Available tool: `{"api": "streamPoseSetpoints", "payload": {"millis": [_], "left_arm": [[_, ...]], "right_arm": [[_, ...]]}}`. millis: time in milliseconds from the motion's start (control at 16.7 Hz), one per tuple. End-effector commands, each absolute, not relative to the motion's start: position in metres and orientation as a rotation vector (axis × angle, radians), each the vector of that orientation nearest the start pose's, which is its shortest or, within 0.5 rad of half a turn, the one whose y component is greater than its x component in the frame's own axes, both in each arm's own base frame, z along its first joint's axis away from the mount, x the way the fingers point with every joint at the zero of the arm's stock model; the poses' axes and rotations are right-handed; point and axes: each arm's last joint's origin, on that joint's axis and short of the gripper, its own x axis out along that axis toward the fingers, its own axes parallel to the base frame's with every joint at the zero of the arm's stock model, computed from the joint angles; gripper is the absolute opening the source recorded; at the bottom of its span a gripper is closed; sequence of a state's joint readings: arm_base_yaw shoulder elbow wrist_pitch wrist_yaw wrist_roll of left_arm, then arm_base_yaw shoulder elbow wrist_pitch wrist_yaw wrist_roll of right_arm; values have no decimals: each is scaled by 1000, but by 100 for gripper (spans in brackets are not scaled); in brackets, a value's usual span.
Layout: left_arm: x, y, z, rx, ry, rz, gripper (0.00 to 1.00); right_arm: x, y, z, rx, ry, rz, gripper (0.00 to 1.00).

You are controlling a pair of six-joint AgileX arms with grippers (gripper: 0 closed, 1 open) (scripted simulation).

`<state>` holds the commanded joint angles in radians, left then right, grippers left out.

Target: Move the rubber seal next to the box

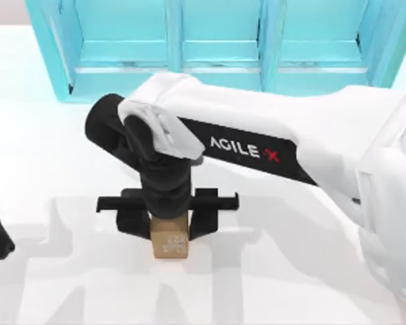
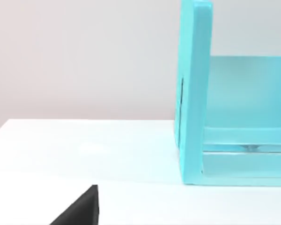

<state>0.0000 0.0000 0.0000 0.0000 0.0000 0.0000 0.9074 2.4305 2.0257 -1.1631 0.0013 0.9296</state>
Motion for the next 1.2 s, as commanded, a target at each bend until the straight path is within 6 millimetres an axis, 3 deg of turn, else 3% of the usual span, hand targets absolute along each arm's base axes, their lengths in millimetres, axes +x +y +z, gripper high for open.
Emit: {"api": "streamPoseSetpoints", "payload": {"millis": [120,180,780,1200], "left_arm": [[106,-1,160,0,0,0,100],[106,-1,160,0,0,0,100],[106,-1,160,0,0,0,100],[106,-1,160,0,0,0,100]], "right_arm": [[288,378,132,12,1572,-4,2],[288,378,132,12,1572,-4,0],[289,377,135,14,1575,-11,0],[288,378,180,13,1574,-7,0]]}}
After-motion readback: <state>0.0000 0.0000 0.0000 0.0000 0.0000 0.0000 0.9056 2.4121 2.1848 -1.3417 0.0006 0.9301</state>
